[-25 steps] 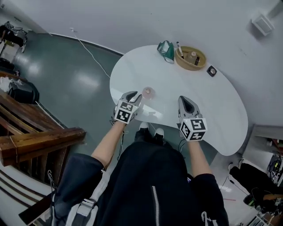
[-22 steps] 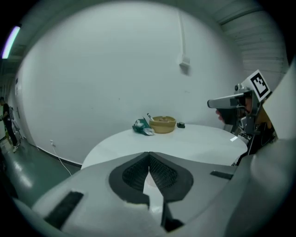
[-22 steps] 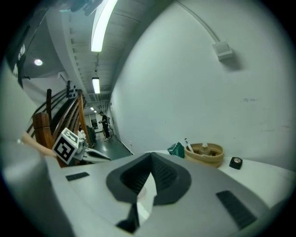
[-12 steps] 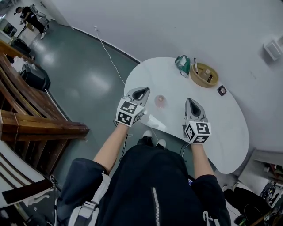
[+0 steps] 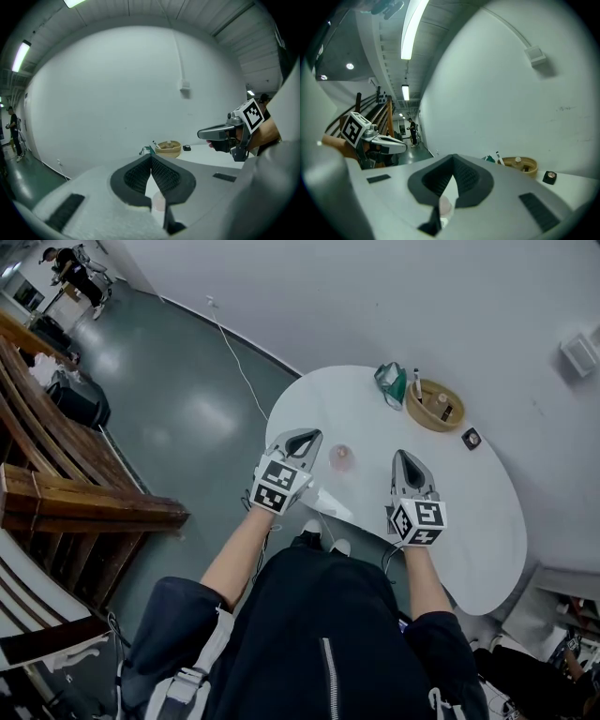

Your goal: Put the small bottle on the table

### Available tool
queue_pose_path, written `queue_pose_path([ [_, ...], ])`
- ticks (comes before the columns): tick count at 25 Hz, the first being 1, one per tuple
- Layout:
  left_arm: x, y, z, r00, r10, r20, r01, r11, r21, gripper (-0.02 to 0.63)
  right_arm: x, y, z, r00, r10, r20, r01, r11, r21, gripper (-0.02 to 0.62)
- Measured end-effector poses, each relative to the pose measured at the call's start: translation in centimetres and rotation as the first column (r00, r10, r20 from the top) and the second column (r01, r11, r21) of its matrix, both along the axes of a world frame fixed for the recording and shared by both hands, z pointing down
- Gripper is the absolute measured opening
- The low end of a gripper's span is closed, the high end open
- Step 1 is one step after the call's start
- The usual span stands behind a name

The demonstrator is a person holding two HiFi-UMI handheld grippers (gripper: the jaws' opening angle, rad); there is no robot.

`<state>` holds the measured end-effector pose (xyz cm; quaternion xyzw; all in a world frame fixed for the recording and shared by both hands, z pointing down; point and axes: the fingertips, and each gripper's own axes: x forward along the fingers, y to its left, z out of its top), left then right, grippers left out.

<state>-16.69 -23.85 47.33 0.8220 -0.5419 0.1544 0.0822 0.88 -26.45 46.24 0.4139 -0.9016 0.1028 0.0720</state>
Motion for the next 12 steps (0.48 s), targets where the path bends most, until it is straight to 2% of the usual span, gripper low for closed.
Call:
queue_pose_path([
  [5,0.09,-0.12,-0.05,0.999,-0.009,-0.032,0.008,1.0,-0.006,0.006,0.15,0.1,0.1,1.0,0.001,-0.003,-0.001,1.0,-0.002,0.0],
  [12,0.37,-0.42,0.14,1.0,-0.003,-0.009,0.003,1.0,-0.01,0.006,0.15,0.0,0.05,1.0,0.0,-0.001,0.0,1.0,0.005,0.0],
])
